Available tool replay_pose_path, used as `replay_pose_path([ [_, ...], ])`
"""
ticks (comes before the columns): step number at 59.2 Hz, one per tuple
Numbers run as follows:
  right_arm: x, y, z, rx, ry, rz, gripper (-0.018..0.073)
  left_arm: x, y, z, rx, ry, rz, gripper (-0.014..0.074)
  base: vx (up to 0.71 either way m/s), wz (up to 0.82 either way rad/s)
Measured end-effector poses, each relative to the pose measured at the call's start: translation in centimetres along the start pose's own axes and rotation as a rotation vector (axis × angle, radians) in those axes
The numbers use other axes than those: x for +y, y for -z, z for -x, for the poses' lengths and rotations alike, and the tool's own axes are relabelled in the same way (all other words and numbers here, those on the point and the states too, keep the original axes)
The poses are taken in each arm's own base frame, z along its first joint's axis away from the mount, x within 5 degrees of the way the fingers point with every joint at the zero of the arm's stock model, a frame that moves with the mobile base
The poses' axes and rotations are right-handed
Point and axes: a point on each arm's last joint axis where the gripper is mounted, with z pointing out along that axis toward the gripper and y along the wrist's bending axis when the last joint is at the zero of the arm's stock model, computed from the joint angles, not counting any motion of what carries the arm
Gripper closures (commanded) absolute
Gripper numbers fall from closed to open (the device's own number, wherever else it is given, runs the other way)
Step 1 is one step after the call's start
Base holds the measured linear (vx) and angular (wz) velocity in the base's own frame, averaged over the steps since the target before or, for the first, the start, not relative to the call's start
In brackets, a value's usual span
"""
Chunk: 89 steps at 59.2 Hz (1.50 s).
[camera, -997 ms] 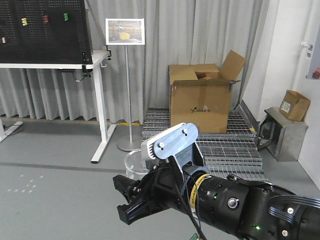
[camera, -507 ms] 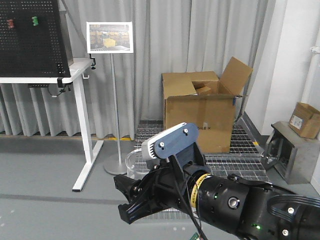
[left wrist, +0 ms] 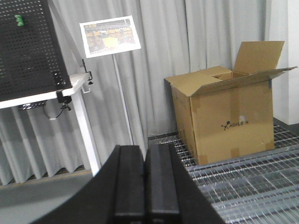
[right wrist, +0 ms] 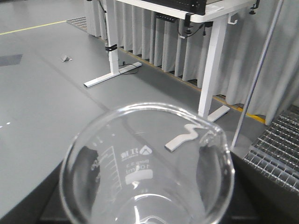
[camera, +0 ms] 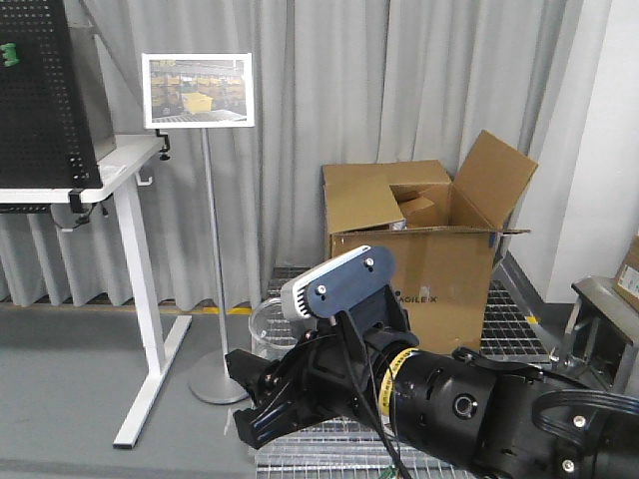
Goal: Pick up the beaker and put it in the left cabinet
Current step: 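Hold the beaker in the right gripper while driving to the cabinet, then extend the right gripper with the beaker over the blue tray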
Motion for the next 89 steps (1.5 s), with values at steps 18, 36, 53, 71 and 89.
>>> replay_pose_path([
  [18, 0.00, 0.00, 0.00, 0.000, 0.000, 0.000, 0.0561, 0.00, 0.00, 0.00, 0.000, 0.000, 0.000, 0.0595, 0.43, -0.19],
  [36, 0.00, -0.03, -0.03, 0.001, 0.000, 0.000, 0.0561, 0.00, 0.00, 0.00, 0.000, 0.000, 0.000, 0.0595, 0.35, -0.51],
  [53, 0.00, -0.03, -0.03, 0.001, 0.000, 0.000, 0.0561, 0.00, 0.00, 0.00, 0.000, 0.000, 0.000, 0.0595, 0.28, -0.89],
  [71, -0.01, -0.03, -0.03, 0.002, 0.000, -0.001, 0.0561, 0.00, 0.00, 0.00, 0.000, 0.000, 0.000, 0.0595, 0.23, -0.90],
  [89, -0.01, -0.03, -0.03, 0.002, 0.000, -0.001, 0.0561, 0.00, 0.00, 0.00, 0.000, 0.000, 0.000, 0.0595, 0.22, -0.80],
])
